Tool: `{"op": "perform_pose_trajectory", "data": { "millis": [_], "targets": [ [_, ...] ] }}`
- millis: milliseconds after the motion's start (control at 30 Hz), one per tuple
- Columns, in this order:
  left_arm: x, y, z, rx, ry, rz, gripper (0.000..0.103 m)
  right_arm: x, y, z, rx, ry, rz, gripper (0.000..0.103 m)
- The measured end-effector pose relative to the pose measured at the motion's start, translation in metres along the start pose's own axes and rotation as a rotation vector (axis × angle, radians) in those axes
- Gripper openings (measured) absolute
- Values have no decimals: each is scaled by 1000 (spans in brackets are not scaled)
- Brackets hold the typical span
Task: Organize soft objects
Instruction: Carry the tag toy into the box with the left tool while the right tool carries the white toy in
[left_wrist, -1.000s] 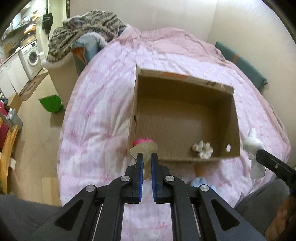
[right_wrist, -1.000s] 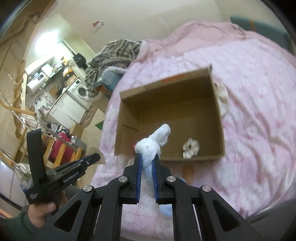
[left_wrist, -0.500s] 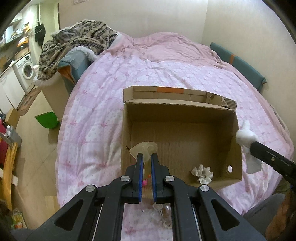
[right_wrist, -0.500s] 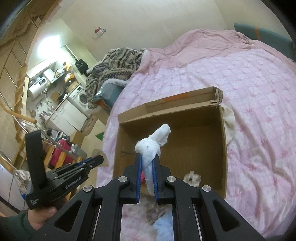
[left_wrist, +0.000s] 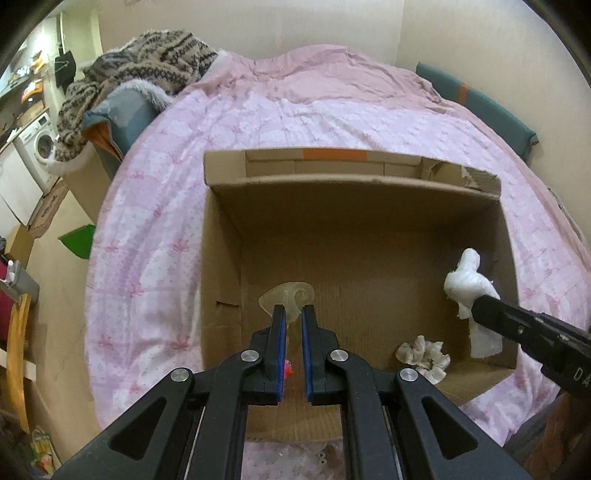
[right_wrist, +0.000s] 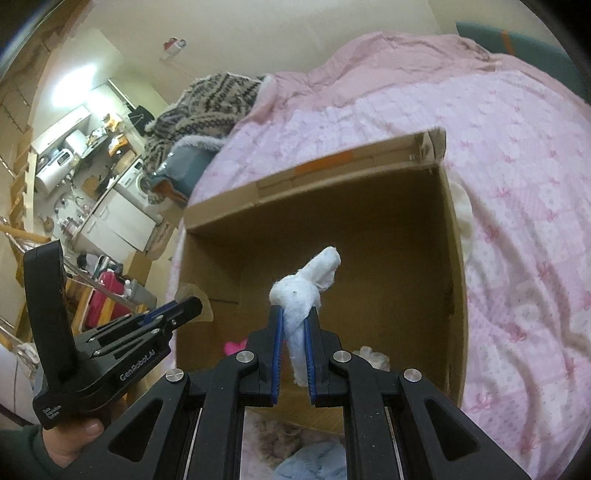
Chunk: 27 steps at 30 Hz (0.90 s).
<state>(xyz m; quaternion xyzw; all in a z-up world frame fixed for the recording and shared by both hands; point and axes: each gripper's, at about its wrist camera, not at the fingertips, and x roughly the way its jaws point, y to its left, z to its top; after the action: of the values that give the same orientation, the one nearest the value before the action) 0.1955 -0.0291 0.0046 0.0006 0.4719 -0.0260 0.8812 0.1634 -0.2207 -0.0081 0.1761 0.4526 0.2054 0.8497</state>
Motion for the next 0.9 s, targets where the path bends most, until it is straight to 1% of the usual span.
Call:
{"op": "perform_pose_trajectory", "data": {
  "millis": [67, 167, 233, 333, 700, 900],
  "targets": [
    [9, -1, -2, -5, 14, -16, 7, 7, -3, -2, 0, 17, -10, 12],
    [18, -4, -4, -1, 17, -15, 8, 16, -7, -5, 5, 41, -24, 12],
    [22, -5, -5, -6, 21, -29, 8, 20, -10, -6, 9, 48, -30, 12],
    [26, -7, -6, -4, 26, -29, 8, 21, -12, -6, 13, 42, -10, 13],
    [27, 0, -9, -30, 29, -20, 9, 31, -11, -9, -15, 69, -59, 13],
    [24, -4, -14, -11, 20, -9, 9, 33, -13, -10, -20, 76, -71, 13]
  ]
}}
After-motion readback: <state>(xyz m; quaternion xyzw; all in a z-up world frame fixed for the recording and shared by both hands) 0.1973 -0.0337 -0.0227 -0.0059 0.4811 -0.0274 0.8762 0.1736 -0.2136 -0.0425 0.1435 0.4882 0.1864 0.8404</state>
